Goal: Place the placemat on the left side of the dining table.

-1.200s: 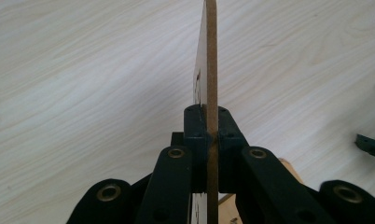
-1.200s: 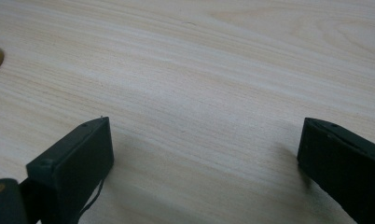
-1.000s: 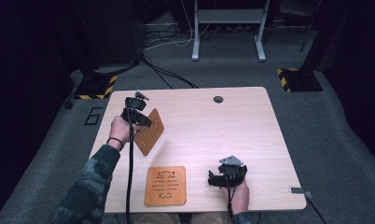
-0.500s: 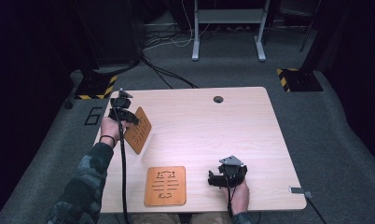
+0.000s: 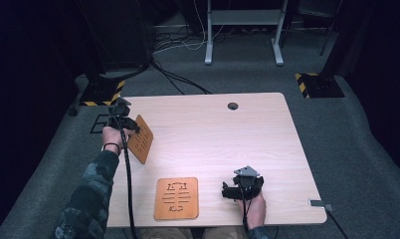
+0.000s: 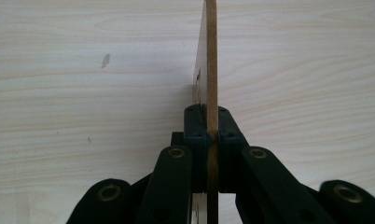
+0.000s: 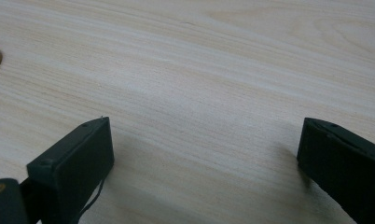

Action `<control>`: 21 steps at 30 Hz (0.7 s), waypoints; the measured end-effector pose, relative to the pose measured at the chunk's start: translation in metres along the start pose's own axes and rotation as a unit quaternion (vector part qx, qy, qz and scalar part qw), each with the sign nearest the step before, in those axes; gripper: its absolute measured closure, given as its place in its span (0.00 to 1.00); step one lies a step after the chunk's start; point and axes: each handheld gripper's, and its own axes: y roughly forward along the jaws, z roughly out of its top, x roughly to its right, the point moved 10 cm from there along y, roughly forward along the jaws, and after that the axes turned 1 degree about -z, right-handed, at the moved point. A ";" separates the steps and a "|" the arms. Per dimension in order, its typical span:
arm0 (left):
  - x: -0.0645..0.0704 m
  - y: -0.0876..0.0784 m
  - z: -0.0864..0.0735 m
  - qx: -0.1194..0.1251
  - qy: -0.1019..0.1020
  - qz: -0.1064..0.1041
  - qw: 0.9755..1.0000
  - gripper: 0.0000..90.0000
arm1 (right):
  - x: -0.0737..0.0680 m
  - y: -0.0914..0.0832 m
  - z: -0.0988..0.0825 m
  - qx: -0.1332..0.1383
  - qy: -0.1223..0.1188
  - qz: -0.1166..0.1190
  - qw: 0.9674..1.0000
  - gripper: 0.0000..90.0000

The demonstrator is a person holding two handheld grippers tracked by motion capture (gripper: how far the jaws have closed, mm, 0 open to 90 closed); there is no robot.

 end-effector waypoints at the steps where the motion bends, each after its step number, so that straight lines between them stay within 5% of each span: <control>1: -0.001 0.001 0.000 0.003 -0.008 -0.002 1.000 0.96 | 0.000 0.000 0.000 0.000 0.000 0.000 1.000 0.03; 21: -0.026 0.002 -0.001 0.004 -0.037 0.020 0.999 0.88 | 0.000 0.000 0.000 0.000 0.000 0.000 1.000 0.03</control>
